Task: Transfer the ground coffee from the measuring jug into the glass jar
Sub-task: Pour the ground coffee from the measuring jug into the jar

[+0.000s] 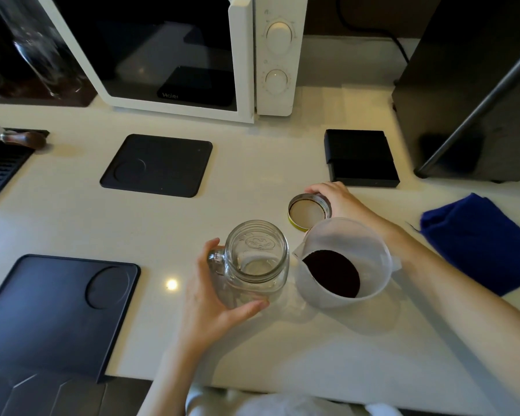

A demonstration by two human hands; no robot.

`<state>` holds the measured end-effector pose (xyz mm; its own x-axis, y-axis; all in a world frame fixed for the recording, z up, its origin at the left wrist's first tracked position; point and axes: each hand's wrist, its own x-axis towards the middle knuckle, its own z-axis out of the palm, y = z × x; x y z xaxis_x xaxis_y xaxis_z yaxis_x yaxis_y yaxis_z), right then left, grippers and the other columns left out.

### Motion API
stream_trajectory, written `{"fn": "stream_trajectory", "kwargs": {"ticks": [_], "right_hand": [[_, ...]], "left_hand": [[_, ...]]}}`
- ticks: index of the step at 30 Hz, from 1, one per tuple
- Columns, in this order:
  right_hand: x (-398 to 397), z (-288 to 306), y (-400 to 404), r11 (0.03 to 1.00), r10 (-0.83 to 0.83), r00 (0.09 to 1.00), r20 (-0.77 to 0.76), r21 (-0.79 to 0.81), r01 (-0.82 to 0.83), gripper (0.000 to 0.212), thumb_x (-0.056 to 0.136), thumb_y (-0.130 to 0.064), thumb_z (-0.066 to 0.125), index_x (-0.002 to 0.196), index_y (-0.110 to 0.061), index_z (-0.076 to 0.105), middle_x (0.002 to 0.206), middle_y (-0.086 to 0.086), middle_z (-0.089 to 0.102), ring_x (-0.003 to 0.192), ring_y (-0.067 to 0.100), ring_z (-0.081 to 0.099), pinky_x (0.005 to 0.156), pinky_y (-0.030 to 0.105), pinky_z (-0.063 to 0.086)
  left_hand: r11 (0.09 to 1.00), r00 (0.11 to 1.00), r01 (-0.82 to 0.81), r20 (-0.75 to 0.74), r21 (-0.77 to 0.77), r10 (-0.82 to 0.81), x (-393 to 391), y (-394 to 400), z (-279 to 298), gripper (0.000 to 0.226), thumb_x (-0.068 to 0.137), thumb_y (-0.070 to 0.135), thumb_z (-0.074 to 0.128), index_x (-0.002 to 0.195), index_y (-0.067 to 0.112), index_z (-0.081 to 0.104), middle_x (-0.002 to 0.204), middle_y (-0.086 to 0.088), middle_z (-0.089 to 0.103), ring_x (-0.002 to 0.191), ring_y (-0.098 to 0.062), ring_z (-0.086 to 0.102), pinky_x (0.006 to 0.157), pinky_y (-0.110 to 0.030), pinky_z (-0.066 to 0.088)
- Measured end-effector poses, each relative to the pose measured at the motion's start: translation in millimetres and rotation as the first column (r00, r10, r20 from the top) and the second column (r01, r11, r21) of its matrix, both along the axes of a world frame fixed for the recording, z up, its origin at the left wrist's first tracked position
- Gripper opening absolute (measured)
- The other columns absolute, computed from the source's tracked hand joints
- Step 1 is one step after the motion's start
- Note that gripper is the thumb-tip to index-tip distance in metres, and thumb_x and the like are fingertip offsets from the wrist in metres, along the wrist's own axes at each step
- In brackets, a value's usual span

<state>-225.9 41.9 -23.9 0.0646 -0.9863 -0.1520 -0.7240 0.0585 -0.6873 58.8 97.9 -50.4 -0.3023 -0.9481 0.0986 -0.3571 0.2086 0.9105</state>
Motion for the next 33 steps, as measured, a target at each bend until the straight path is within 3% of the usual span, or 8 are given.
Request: {"fn": "stream_trajectory", "kwargs": {"ticks": [3, 8, 11, 17, 21, 24, 29, 33], "right_hand": [[-3, 15, 11, 0.999, -0.054, 0.993, 0.11, 0.015, 0.052, 0.083, 0.067, -0.016, 0.082, 0.135, -0.021, 0.036, 0.125, -0.005, 0.041, 0.121, 0.013, 0.038, 0.097, 0.024, 0.029], [-6, 64, 50, 0.951, -0.237, 0.91, 0.342, -0.112, 0.289, 0.016, 0.084, -0.013, 0.064, 0.1, -0.017, 0.064, 0.097, -0.006, 0.065, 0.091, 0.006, 0.06, 0.081, 0.018, 0.046], [4, 67, 86, 0.852, -0.364, 0.817, 0.447, -0.196, 0.486, 0.014, 0.09, -0.009, 0.054, 0.081, -0.009, 0.064, 0.076, 0.001, 0.064, 0.073, 0.002, 0.059, 0.071, 0.012, 0.046], [42, 29, 123, 0.479, -0.67, 0.376, 0.64, -0.014, 0.878, 0.027, 0.09, -0.015, 0.046, 0.066, -0.019, 0.06, 0.062, -0.015, 0.062, 0.068, 0.007, 0.056, 0.065, 0.023, 0.043], [57, 17, 124, 0.402, -0.695, 0.17, 0.699, 0.181, 0.898, 0.04, 0.088, -0.023, 0.05, 0.048, -0.027, 0.049, 0.048, -0.015, 0.047, 0.058, 0.01, 0.042, 0.063, 0.029, 0.034], [59, 15, 121, 0.377, -0.698, 0.064, 0.713, 0.29, 0.879, 0.038, 0.082, -0.034, 0.051, 0.045, -0.025, 0.048, 0.053, -0.01, 0.043, 0.064, 0.016, 0.04, 0.067, 0.034, 0.032], [61, 16, 119, 0.361, -0.685, -0.038, 0.728, 0.384, 0.85, 0.03, 0.086, -0.035, 0.052, 0.06, -0.021, 0.057, 0.072, 0.004, 0.054, 0.071, 0.019, 0.052, 0.07, 0.033, 0.04], [63, 18, 117, 0.354, -0.647, -0.114, 0.754, 0.429, 0.831, 0.022, 0.084, -0.034, 0.053, 0.066, -0.022, 0.05, 0.076, 0.004, 0.048, 0.073, 0.019, 0.048, 0.068, 0.031, 0.04]], "left_hand": [[1.0, 1.0, 0.004, -0.003, -0.005, -0.005, 0, 0, -2, 0.104, 0.043, 0.055, 0.081, 0.126, 0.06, 0.017, 0.117, 0.029, 0.051, 0.11, 0.006, 0.052, 0.092, -0.014, 0.038], [1.0, 1.0, 0.014, -0.012, -0.016, -0.014, 0, 0, -1, 0.105, 0.041, 0.059, 0.08, 0.126, 0.058, 0.019, 0.118, 0.026, 0.049, 0.106, 0.01, 0.052, 0.089, -0.014, 0.041], [1.0, 1.0, 0.024, -0.004, -0.016, -0.024, 1, 0, 0, 0.105, 0.041, 0.057, 0.08, 0.123, 0.063, 0.016, 0.119, 0.023, 0.048, 0.108, 0.004, 0.054, 0.091, -0.027, 0.044], [1.0, 1.0, 0.02, -0.022, -0.019, -0.021, 0, 0, 2, 0.103, 0.039, 0.068, 0.077, 0.122, 0.064, 0.016, 0.118, 0.028, 0.045, 0.11, -0.001, 0.053, 0.094, -0.038, 0.045], [0.999, 0.999, 0.046, -0.017, -0.025, -0.046, 1, 0, 3, 0.097, 0.046, 0.069, 0.074, 0.124, 0.059, 0.017, 0.114, 0.044, 0.045, 0.107, 0.01, 0.051, 0.091, -0.026, 0.043], [0.994, 0.99, 0.086, -0.108, -0.067, -0.093, 4, 0, 4, 0.068, 0.066, 0.067, 0.061, 0.124, 0.053, 0.029, 0.113, 0.039, 0.053, 0.104, 0.009, 0.053, 0.089, -0.018, 0.042], [0.979, 0.883, -0.133, -0.43, 0.155, 0.188, -5, -10, 13, 0.029, 0.079, 0.043, 0.039, 0.087, 0.035, 0.065, 0.082, 0.017, 0.066, 0.086, -0.011, 0.055, 0.085, -0.034, 0.039], [0.887, 0.787, -0.187, -0.476, 0.423, 0.393, -20, -23, 29, 0.026, 0.069, 0.041, 0.055, 0.05, 0.024, 0.06, 0.053, 0.013, 0.05, 0.059, -0.009, 0.039, 0.065, -0.028, 0.029]]}}
